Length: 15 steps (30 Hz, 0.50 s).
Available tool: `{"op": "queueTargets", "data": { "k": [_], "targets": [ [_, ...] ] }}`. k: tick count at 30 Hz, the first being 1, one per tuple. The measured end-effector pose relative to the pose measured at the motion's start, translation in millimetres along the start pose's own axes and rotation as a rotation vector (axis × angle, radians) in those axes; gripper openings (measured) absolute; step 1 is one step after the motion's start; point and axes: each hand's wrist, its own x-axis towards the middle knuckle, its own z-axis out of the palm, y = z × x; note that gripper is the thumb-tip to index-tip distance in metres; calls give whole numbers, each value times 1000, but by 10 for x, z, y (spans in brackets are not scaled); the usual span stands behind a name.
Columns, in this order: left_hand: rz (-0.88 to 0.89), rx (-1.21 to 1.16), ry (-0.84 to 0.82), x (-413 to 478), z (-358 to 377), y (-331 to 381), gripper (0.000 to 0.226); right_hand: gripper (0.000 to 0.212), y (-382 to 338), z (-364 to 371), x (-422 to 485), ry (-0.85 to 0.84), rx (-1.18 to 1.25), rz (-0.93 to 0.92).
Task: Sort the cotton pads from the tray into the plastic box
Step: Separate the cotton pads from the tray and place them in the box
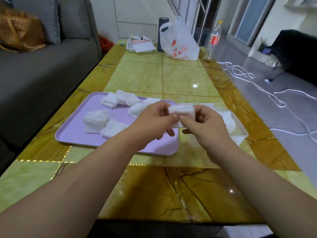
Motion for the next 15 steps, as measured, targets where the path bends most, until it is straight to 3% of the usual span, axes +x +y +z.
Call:
{"op": "queueTargets", "data": {
  "k": [3,7,10,15],
  "targets": [
    [31,33,2,22,264,66,2,13,29,-243,-4,68,-27,-12],
    [40,139,33,41,444,44,13,16,98,-406,45,138,-88,-3],
    [58,222,65,44,517,-18,15,10,185,-529,97,249,-121,-9],
    [156,409,34,-52,711,26,12,21,295,-815,165,466,-149,-18]
  ]
}}
